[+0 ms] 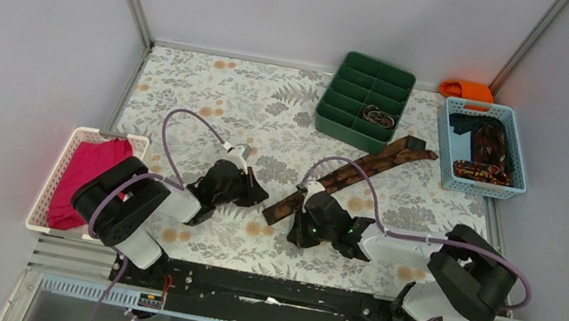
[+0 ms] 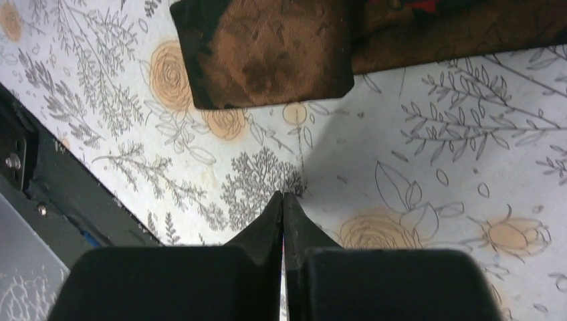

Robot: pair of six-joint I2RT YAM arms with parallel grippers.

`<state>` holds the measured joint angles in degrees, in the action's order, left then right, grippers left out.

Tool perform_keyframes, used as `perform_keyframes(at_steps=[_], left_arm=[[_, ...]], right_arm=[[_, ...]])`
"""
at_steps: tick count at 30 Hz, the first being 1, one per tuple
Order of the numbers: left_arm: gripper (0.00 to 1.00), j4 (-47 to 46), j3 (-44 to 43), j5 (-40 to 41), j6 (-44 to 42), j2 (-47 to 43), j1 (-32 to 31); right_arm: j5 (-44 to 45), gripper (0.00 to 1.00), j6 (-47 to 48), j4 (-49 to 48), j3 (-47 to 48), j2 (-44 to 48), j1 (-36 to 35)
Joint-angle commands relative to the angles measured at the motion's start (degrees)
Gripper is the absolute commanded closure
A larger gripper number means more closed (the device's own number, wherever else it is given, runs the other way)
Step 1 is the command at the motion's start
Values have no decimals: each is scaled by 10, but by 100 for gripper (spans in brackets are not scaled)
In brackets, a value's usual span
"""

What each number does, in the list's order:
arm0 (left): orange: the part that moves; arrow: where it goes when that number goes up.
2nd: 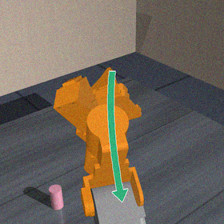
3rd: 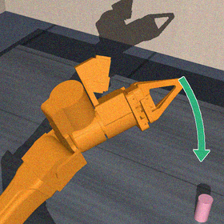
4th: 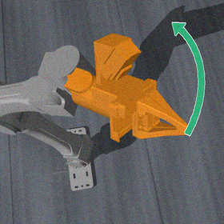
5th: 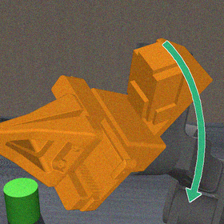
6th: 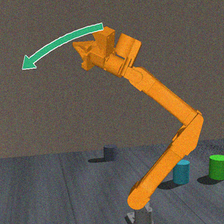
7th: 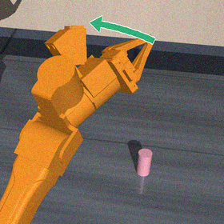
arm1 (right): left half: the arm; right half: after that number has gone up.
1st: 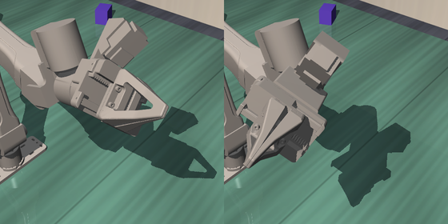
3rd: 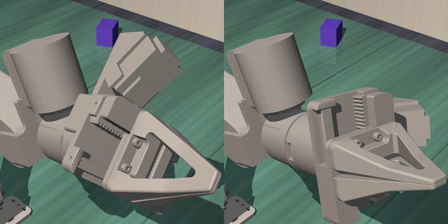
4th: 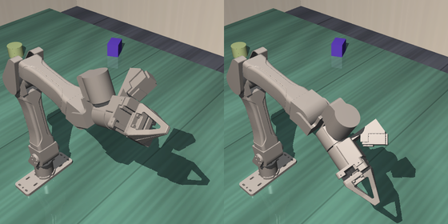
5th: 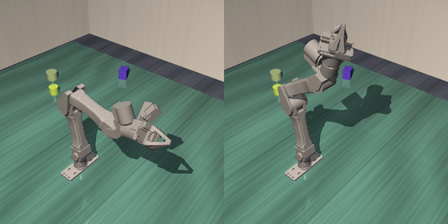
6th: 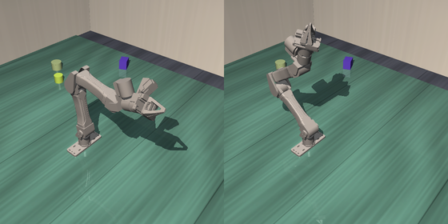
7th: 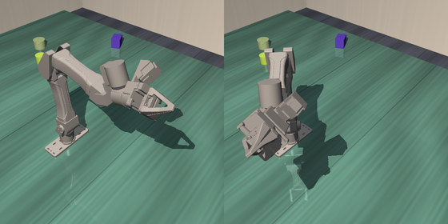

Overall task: Roll the ties
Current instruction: Roll the tie at the center of the board.

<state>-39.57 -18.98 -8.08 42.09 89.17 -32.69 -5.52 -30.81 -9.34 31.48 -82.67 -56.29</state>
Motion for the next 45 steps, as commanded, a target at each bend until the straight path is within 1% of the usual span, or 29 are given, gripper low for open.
perform_keyframes(at_steps=[1,5,6,10,16,19,21,23,25,27,30,32,33,35,38,39,40,41,43,45], left_arm=[[100,-40,37,-16,1,-8,2],[100,-56,51,-29,13,-4,1],[100,-62,54,-33,20,1,0],[100,-88,67,-47,33,21,-7],[100,-122,74,-63,44,49,-16],[100,-102,67,-52,40,47,-16],[100,-56,57,-23,30,33,-15],[100,15,40,35,22,9,-14],[100,103,17,113,19,-23,-9],[100,211,-14,201,28,-61,-6],[100,341,-74,308,42,-125,-5],[100,412,-104,355,54,-188,-6],[100,442,-115,371,58,-208,-7],[100,482,-124,391,60,-290,-13],[100,525,-131,401,40,-403,-26],[100,539,-136,402,34,-437,-28],[100,561,-142,403,30,-465,-29],[100,578,-150,404,27,-491,-29],[100,612,-171,407,22,-525,-29],[100,641,-185,405,18,-548,-29]], right_arm=[[34,100,-15,-78,6,-41,-7],[51,100,-1,-83,34,-92,-6],[68,100,3,-82,44,-104,-6],[88,100,26,-69,83,-137,-7],[76,100,41,-58,110,-155,-7],[77,100,41,-49,104,-146,-7],[80,100,44,-35,98,-129,-7],[86,100,51,-12,92,-106,-7],[96,100,59,15,84,-77,-7],[109,99,73,50,82,-45,-8],[155,97,97,120,94,2,-21],[211,96,112,180,120,24,-35],[227,92,120,198,131,27,-43],[319,79,143,258,167,25,-70],[456,68,169,320,220,0,-110],[486,61,176,333,236,-11,-116],[510,45,183,338,248,-19,-120],[520,35,195,337,258,-26,-122],[519,3,222,323,275,-35,-123],[474,0,240,301,286,-39,-123]])
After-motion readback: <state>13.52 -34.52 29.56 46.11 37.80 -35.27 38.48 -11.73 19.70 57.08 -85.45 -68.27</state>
